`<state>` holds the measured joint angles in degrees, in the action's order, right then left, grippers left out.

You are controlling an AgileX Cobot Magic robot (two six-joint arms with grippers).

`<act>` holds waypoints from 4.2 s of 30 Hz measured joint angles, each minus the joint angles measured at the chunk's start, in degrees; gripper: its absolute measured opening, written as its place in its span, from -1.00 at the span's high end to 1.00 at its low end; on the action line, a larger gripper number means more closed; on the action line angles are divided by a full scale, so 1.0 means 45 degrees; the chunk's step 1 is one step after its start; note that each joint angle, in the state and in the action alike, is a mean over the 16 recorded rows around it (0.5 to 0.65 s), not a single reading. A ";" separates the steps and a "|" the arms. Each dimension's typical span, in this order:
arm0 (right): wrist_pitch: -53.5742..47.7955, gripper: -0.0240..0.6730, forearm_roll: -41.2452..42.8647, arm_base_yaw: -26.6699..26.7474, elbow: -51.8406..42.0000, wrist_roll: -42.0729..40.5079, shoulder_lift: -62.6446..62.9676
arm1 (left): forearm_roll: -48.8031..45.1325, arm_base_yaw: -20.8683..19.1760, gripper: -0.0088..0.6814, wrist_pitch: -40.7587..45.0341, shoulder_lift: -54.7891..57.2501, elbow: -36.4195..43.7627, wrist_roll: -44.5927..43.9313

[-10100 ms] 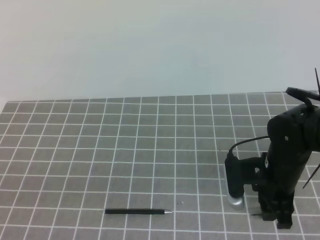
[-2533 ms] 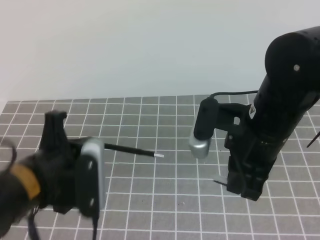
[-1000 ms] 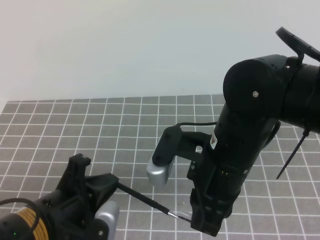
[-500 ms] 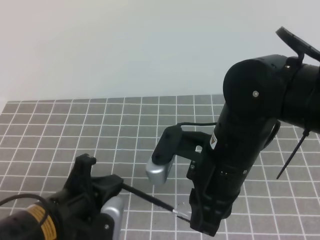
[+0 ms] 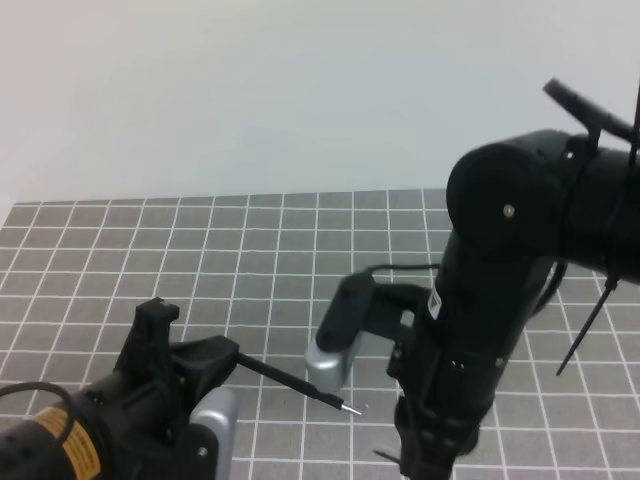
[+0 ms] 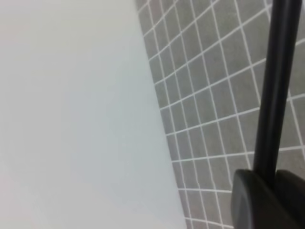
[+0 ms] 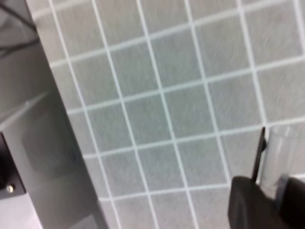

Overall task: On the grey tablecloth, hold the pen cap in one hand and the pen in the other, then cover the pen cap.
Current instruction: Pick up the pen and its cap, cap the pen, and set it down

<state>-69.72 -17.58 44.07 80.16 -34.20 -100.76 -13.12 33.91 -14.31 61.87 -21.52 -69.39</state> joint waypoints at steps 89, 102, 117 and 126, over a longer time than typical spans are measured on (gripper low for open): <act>0.0031 0.67 -0.0195 0.0000 -0.0414 -0.0781 0.0000 | -0.0673 0.0523 0.86 0.0083 0.0518 0.0000 0.0057; 0.0031 0.67 -0.0067 0.0000 -0.0414 -0.0745 0.0000 | -0.0565 0.0523 0.86 0.0065 0.0473 0.0000 -0.0096; 0.0030 0.67 0.0138 0.0000 -0.0414 -0.0716 0.0000 | -0.0559 0.0523 0.86 0.0186 0.0160 0.0000 -0.0217; 0.0087 0.67 -0.0140 0.0000 -0.0414 -0.0757 0.0000 | -0.0558 0.0523 0.86 0.0185 0.0324 0.0000 -0.0198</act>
<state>-69.33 -18.22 44.07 78.29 -37.61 -100.76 -15.62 36.26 -13.47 63.33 -21.52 -70.28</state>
